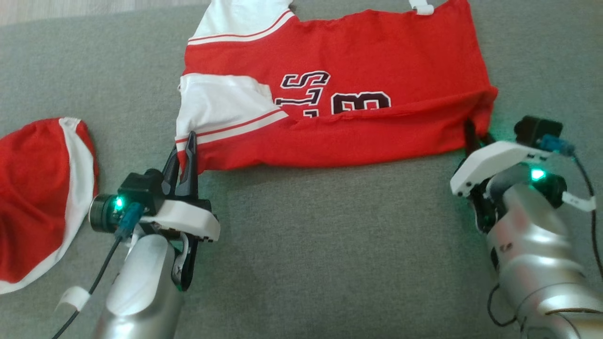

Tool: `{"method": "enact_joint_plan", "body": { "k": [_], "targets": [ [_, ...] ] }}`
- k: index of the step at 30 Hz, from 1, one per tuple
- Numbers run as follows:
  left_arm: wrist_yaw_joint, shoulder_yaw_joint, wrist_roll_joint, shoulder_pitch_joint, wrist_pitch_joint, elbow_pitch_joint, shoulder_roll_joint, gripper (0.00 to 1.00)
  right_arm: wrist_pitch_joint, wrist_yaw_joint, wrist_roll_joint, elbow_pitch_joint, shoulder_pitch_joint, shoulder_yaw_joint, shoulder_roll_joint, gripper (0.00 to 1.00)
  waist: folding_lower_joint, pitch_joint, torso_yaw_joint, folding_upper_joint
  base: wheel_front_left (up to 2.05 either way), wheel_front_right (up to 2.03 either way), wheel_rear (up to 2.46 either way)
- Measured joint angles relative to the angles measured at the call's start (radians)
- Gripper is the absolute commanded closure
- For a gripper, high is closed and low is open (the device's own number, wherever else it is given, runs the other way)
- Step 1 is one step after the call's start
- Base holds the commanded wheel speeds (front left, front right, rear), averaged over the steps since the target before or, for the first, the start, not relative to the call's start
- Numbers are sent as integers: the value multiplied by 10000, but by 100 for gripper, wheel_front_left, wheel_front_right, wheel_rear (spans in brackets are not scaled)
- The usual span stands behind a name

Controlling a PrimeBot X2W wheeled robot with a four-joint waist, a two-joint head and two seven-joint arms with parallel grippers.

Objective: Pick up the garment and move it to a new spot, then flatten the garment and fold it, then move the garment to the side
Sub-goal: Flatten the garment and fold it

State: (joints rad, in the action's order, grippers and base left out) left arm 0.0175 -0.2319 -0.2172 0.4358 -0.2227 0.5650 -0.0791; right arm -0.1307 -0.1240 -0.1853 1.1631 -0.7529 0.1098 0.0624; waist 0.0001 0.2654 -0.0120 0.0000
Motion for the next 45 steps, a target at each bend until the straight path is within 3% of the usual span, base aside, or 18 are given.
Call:
{"method": "enact_joint_plan", "body": {
  "k": [5, 12, 22, 30, 31, 32, 33, 34, 35, 36, 37, 45],
  "targets": [
    [-13, 54, -50, -102, -4, 182, -94, 100, -740, 0, 1003, 430, 4, 196, -25, 100, 0, -302, -229, 0, 0, 0, 0],
    [-86, 67, -213, -497, -75, 268, -138, 100, -803, 0, 2105, 228, 100, 1018, -19, 100, -1, -874, -454, 0, 0, 0, 0],
    [-79, -88, -408, -1498, -31, 65, -111, 100, -516, -2, 2182, -560, 1567, 1363, -61, 100, -2, -1812, -555, 0, 0, 0, 0],
    [2, -443, -558, -2789, 650, -583, -127, 100, 190, -2, 1557, -1862, 3327, 1423, -161, 100, -3, -2397, -626, 0, 0, 0, 0],
    [2, -512, -558, -2892, 696, -656, -128, 100, 291, -2, 1419, -2077, 3523, 1423, -163, 91, -3, -2416, -639, 0, 0, 0, 0],
    [2, -571, -558, -2979, 777, -725, -128, 100, 380, -2, 1244, -2278, 3704, 1381, -163, 91, -2, -2427, -651, 0, 0, 0, 0],
    [2, -606, -558, -3053, 859, -798, -128, 100, 435, -2, 1081, -2541, 3878, 1289, -163, 9, -2, -2426, -676, 1, 0, 0, 0],
    [-2, -610, -558, -3104, 895, -855, -128, 100, 464, -2, 907, -2817, 4027, 1189, -163, 0, -3, -2413, -693, 0, 0, 0, 0],
    [-12, -608, -558, -3130, 894, -895, -132, 63, 523, -2, 786, -3104, 4151, 1139, -163, 0, -2, -2399, -716, 1, 0, 0, 0],
    [-48, -602, -558, -3139, 882, -953, -144, 8, 525, -2, 782, -3425, 4262, 1133, -163, 0, -1, -2387, -746, 0, 0, 0, 0],
    [-104, -593, -558, -3137, 851, -1032, -151, 0, 525, -2, 803, -3795, 4354, 1129, -163, 0, -1, -2368, -775, 0, 0, 0, 0],
    [-184, -466, -560, -2948, 86, -1693, -213, 0, 146, -2, 1024, -6826, 4445, 1174, -161, 0, -1, -2051, -998, 0, 0, 0, 0]
  ]
}}
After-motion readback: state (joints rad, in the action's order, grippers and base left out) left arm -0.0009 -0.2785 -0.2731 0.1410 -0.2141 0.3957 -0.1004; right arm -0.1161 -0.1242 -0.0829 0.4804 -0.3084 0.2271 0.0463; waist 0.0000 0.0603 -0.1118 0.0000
